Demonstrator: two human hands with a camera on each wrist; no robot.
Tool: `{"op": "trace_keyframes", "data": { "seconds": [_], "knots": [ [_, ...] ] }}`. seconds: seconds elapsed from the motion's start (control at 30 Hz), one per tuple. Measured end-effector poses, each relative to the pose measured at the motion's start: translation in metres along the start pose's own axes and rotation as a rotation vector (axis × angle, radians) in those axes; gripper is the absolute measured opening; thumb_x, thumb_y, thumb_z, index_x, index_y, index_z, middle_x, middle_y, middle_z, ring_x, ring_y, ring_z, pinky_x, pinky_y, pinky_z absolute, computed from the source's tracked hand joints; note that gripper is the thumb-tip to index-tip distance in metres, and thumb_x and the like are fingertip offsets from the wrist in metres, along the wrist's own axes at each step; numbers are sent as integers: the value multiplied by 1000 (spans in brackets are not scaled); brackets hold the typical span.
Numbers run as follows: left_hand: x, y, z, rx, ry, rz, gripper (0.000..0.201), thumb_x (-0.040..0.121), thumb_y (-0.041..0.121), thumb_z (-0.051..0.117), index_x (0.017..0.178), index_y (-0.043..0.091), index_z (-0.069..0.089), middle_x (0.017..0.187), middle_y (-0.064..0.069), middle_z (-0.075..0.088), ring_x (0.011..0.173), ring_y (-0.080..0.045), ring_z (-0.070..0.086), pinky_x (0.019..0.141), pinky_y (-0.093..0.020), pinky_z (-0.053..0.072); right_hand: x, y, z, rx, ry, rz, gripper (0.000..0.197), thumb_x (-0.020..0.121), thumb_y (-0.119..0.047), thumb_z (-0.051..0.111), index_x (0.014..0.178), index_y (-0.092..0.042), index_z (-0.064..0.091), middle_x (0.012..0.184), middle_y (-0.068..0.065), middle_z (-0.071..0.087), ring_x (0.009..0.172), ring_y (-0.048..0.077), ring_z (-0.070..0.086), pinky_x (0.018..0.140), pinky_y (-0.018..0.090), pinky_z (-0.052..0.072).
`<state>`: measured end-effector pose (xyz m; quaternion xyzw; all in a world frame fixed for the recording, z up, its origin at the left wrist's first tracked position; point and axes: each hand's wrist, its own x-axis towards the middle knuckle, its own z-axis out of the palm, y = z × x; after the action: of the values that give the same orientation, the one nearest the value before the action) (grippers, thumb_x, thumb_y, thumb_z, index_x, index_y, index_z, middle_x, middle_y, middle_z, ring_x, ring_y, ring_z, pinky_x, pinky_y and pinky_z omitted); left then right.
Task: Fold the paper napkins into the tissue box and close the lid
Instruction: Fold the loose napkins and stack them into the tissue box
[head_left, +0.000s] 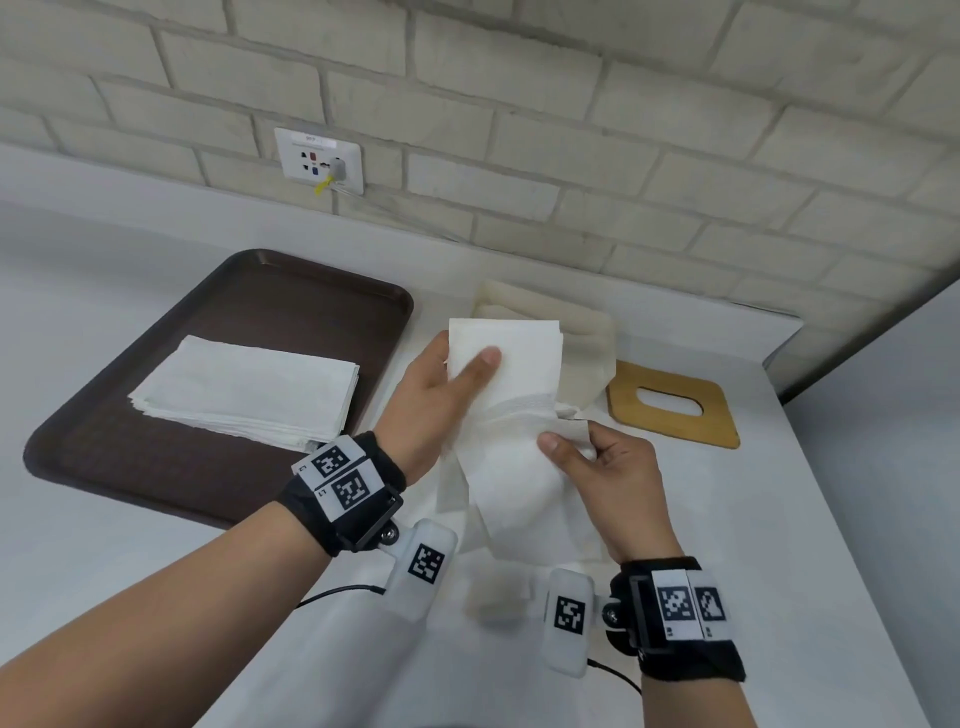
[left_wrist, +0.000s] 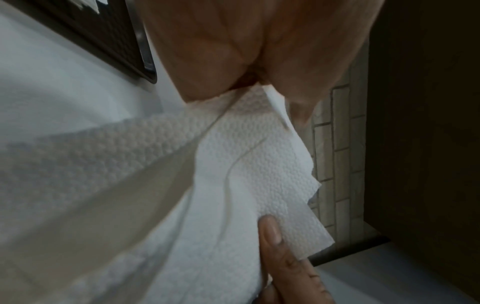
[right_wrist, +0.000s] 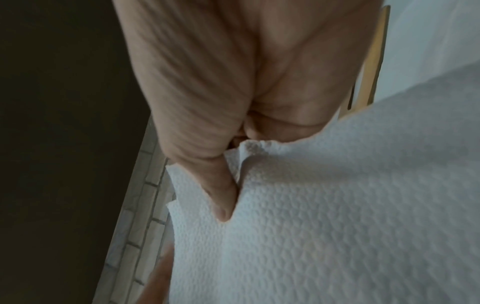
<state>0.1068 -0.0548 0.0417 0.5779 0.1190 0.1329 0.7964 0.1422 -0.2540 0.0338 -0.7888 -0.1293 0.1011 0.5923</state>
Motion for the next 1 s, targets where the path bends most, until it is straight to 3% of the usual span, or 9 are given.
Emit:
{"op": "trace_keyframes", "data": {
  "seconds": [0.17,0.3,0.47,0.57,0.6,0.7,0.8,0.9,1.0],
  "knots": [
    [1,-3,-1,25,0,47,42,96,27,68,134,11,60,129,-10,72,121,-31,69,107,-58,51,-5,-2,-12,-33,65,-43,13,90,-20,77,100,-29,79,101,-15,78,98,2,71,92,32,55],
    [5,5,-1,43,17,46,26,105,19,61,128,8,67,122,-9,76,111,-26,73,97,-47,58,-21,-21,-35,36,27,-184,13,81,-23,80,93,-25,82,102,-2,78,98,17,73,92,39,57],
    [2,6,3,50,-79,-16,28,109,24,54,123,5,68,119,-14,76,109,-33,73,94,-45,58,-29,-52,-38,222,4,-374,23,74,-15,77,88,-32,83,92,-5,80,90,9,73,80,18,55],
    [-4,6,8,75,-156,-50,22,109,14,50,106,7,70,96,-1,77,87,-17,74,74,-33,58,-21,-47,-28,166,91,-339,21,76,-18,78,90,-33,83,94,-11,79,93,7,74,84,18,55],
    [-6,5,9,99,-178,-54,22,108,9,50,103,8,71,95,-1,77,87,-18,74,75,-35,59,-18,-44,-26,136,134,-325,19,76,-20,79,89,-33,82,94,-15,78,93,5,73,86,18,55],
    [-9,1,7,127,-218,-86,25,108,11,51,120,9,72,117,-12,77,112,-33,72,97,-49,58,-9,-36,-21,56,230,-277,14,84,-21,80,93,-31,77,98,-19,76,97,-1,69,87,17,52],
    [-12,-1,5,50,-204,-175,30,111,19,47,126,8,70,123,-13,75,115,-33,71,101,-49,56,-2,-35,-19,30,268,-213,9,90,-21,77,96,-28,78,94,-15,77,91,2,71,82,17,52],
    [-14,2,6,-36,-183,-248,31,110,17,45,125,6,70,123,-15,74,116,-34,71,104,-49,54,5,-35,-19,-17,308,-204,2,92,-22,76,93,-21,77,82,-25,74,79,-7,66,75,12,47],
    [-14,4,5,-61,-159,-284,30,108,15,46,123,3,69,124,-17,74,116,-35,70,104,-49,53,10,-33,-17,-10,326,-161,5,93,-24,75,97,-26,76,92,-17,76,92,3,70,85,27,52]
  ]
}}
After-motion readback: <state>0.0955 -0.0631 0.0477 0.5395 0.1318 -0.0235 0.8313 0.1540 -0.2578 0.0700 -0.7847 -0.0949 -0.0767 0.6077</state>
